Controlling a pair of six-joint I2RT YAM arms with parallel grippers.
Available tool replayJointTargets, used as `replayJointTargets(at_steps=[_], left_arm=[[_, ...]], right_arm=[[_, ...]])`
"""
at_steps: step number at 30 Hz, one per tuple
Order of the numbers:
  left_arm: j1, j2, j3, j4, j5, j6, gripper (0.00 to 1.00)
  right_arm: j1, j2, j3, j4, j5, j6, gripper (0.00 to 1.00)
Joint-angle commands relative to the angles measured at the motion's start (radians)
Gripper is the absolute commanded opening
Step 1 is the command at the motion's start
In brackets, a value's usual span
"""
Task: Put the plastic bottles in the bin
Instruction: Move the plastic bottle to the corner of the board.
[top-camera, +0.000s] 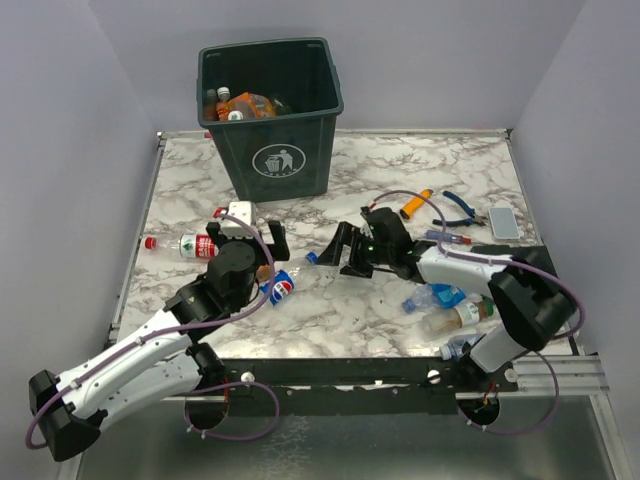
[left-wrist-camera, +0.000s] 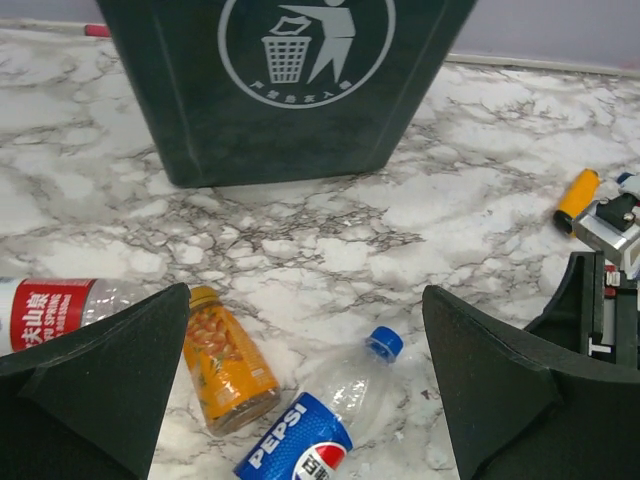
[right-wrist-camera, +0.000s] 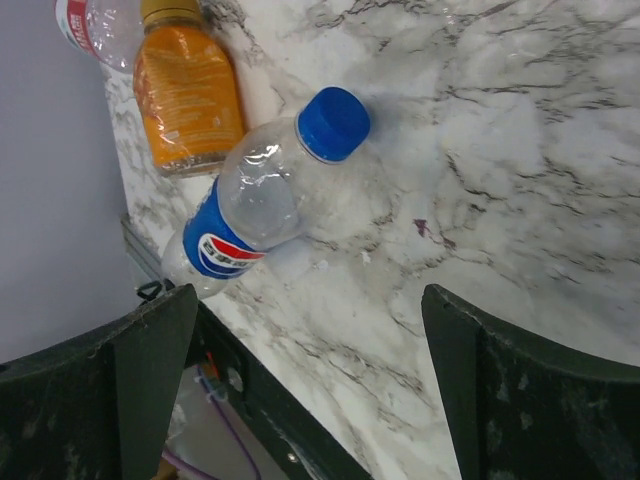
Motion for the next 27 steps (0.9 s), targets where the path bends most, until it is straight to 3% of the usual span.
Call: replayJointTargets(at_steps=[1, 12, 21, 27], left_arm=[[0.006, -0.097, -0.068, -0.018, -0.144, -0.03, 0.99], [0.006, -0.236, -0.146, 0.02, -0.182, -0.041, 0.99], [0.005, -0.238, -0.15, 0.02, -0.173, -0.054, 0.99], [0.005, -0.23, -0.15, 0.02, -0.167, -0.053, 0.99]], right_arm=[[0.035, 0.113, 0.104, 0.114, -0.071, 0.198, 0.98], [0.105, 0.337, 0.214, 0.015, 0.064, 0.401, 0.95], [0.137, 0.394, 0.249, -0.017, 0.121, 0.42, 0.9], [0.158, 0.444, 0.261, -0.013, 0.129, 0.412, 0.81]])
